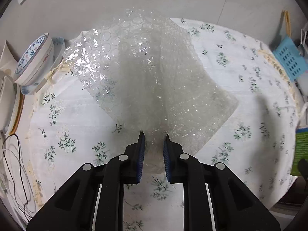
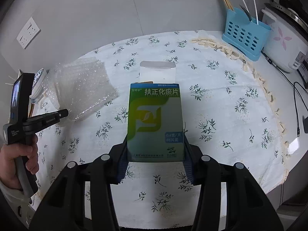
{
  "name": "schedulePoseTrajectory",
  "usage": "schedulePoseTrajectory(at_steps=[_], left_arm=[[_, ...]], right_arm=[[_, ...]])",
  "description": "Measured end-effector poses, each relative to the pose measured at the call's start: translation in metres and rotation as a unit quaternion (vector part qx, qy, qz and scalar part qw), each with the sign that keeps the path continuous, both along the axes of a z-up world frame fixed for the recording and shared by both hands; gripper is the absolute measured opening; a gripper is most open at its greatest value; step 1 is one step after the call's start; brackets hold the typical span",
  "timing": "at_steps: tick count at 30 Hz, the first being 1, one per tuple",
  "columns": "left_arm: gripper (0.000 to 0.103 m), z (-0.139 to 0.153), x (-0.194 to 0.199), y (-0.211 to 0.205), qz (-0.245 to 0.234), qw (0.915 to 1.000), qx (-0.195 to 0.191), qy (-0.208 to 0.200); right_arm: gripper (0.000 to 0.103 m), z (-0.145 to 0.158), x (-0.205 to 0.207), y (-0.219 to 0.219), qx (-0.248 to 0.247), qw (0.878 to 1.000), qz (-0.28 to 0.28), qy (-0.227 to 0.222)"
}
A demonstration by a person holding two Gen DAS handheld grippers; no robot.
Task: Collect trash
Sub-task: 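Lift the bubble wrap and medicine box and carry both down toward the bin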
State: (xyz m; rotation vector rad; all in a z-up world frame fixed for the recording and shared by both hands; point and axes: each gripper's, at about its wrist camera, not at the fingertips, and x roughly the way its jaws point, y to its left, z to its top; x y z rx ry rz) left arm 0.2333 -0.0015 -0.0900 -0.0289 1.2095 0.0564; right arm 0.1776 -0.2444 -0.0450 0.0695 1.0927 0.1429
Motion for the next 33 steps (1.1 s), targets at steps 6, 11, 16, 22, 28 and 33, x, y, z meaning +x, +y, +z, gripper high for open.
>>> schedulePoseTrajectory(at_steps=[6, 11, 16, 22, 28, 33], left_arm=[[0.016, 0.026, -0.029, -0.017, -0.023, 0.9991, -0.029, -0.017], [0.016, 0.043, -0.054, -0.035, -0.041, 0.9977, -0.042, -0.034], [0.016, 0.051, -0.075, -0.046, -0.049, 0.9969, -0.044, -0.043], [0.016, 0.055, -0.098, -0.053, -0.050, 0.9968, -0.044, -0.044], [0.016, 0.059, -0.121, -0.060, -0.051, 0.9964, -0.047, -0.048], [0.016, 0.061, -0.140, -0.066, -0.051, 0.9962, -0.050, -0.049]], right_arm=[[0.045, 0.008, -0.010, -0.003, -0.006, 1.000, 0.013, -0.008], [0.045, 0.015, -0.022, -0.013, 0.002, 1.000, 0.010, -0.017], [0.045, 0.022, -0.035, -0.024, 0.002, 1.000, 0.010, -0.023], [0.045, 0.030, -0.053, -0.035, 0.000, 0.999, 0.014, -0.028], [0.045, 0.034, -0.071, -0.045, 0.011, 0.999, 0.015, -0.030], [0.045, 0.035, -0.086, -0.047, 0.012, 0.999, 0.021, -0.030]])
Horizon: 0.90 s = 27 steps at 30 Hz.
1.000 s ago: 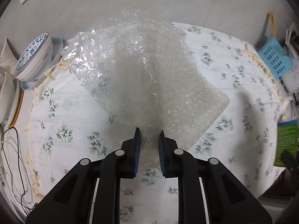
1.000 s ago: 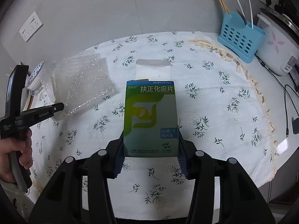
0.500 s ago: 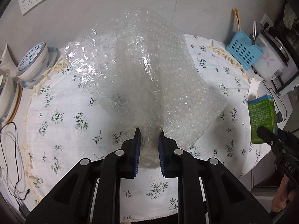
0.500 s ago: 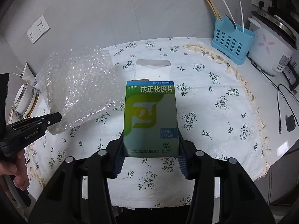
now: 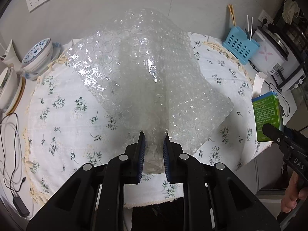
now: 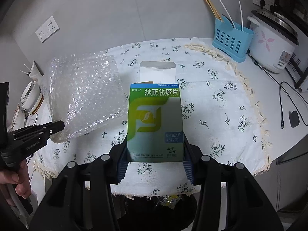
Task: Collect trash
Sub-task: 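Lift the bubble wrap and medicine box and carry both down toward the bin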
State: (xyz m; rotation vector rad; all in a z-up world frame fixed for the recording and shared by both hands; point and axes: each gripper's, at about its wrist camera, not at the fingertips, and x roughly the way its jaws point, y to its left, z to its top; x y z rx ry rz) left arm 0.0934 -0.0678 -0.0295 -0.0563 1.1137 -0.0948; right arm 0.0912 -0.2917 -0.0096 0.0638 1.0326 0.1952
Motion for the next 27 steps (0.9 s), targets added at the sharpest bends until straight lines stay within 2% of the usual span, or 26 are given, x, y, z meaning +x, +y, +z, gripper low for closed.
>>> schedulePoseTrajectory(at_steps=[27], left_arm=[[0.016, -0.021, -0.114, -0.029, 0.001, 0.9994, -0.030, 0.014]], right_arm=[[0.045, -0.011, -0.090, -0.033, 0.008, 1.000, 0.003, 0.000]])
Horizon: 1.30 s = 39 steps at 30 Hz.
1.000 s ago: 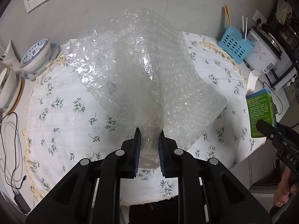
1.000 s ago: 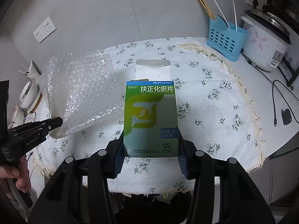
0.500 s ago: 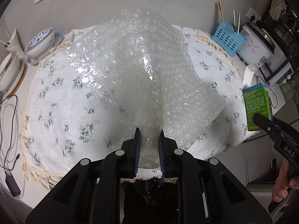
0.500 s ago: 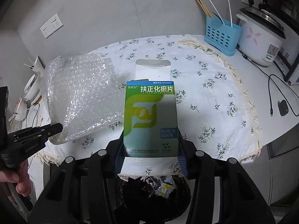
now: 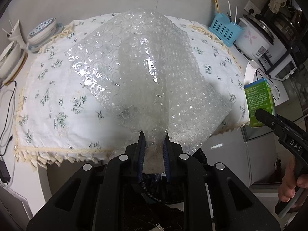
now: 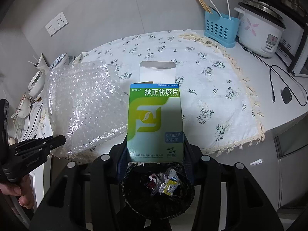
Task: Collect trash
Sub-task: 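Lift the bubble wrap and medicine box and carry both down toward the bin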
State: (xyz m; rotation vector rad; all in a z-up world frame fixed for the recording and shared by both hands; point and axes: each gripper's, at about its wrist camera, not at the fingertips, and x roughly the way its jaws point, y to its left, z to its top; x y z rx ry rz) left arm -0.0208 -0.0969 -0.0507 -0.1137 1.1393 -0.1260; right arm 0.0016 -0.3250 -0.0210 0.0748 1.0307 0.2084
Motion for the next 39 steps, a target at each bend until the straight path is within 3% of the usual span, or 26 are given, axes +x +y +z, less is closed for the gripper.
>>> schedulePoseTrajectory(at_steps=[13, 23, 39], left_arm=[[0.016, -0.027, -0.048, -0.016, -0.001, 0.9998, -0.005, 0.017], [0.016, -0.047, -0.071, -0.024, -0.019, 0.9992, 0.015, 0.030], [0.016, -0.115, -0.104, -0.036, -0.020, 0.9967, 0.017, 0.077]], right_arm=[[0.045, -0.019, -0.039, -0.007, -0.013, 1.000, 0.017, 0.013], [0.046, -0.042, -0.069, -0.016, -0.017, 0.999, 0.031, 0.030], [0.046, -0.109, -0.102, -0.012, -0.019, 0.996, 0.040, 0.073]])
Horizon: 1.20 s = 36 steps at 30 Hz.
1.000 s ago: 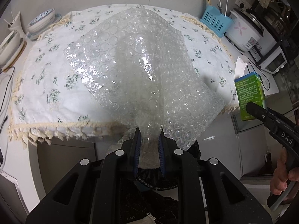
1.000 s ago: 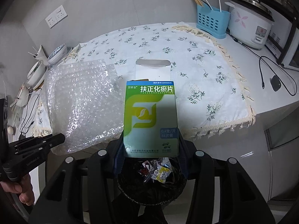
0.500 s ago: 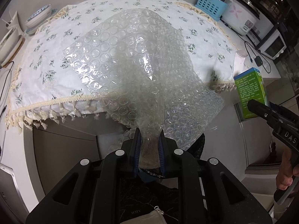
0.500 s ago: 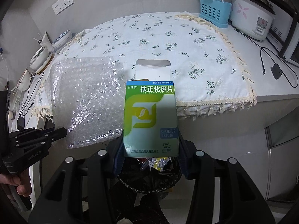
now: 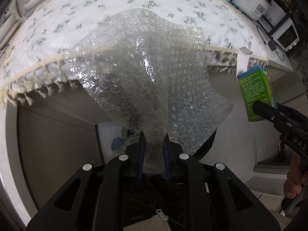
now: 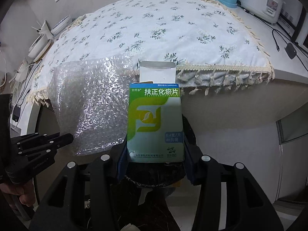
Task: Collect trash
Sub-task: 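Lift the bubble wrap and medicine box and carry both down toward the bin, then open the left gripper over the bin while the right gripper drops the medicine box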
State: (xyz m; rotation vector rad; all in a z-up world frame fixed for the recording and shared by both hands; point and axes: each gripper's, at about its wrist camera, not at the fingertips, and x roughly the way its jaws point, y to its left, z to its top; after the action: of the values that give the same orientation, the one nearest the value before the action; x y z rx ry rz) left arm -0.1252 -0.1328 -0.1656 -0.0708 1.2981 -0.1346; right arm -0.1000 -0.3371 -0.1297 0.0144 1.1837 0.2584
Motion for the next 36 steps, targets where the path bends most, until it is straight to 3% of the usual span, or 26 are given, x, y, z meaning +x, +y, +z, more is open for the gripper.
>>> schedulePoseTrajectory(at_steps=[10, 21, 24, 27, 29, 36], left_arm=[[0.016, -0.049, -0.008, -0.011, -0.003, 0.9990, 0.020, 0.041], [0.019, -0.087, 0.001, -0.033, -0.015, 0.9968, 0.050, 0.061], [0.027, -0.088, 0.005, -0.037, -0.006, 0.9972, 0.050, 0.056], [0.039, -0.087, 0.009, -0.041, 0.003, 0.9977, 0.046, 0.050], [0.053, -0.083, 0.011, -0.042, 0.008, 0.9980, 0.043, 0.046], [0.078, -0.060, 0.019, -0.026, 0.043, 0.9982, 0.030, 0.029]], right_arm=[[0.046, -0.044, -0.010, -0.006, -0.013, 0.999, -0.001, 0.034], [0.046, -0.064, -0.008, -0.018, -0.015, 0.998, -0.010, 0.055], [0.046, -0.066, -0.008, -0.024, -0.015, 0.998, -0.013, 0.058], [0.046, -0.067, -0.008, -0.030, -0.015, 0.998, -0.014, 0.059], [0.046, -0.068, -0.008, -0.031, -0.014, 0.998, -0.014, 0.061], [0.046, -0.075, 0.004, -0.014, -0.009, 0.998, -0.005, 0.066]])
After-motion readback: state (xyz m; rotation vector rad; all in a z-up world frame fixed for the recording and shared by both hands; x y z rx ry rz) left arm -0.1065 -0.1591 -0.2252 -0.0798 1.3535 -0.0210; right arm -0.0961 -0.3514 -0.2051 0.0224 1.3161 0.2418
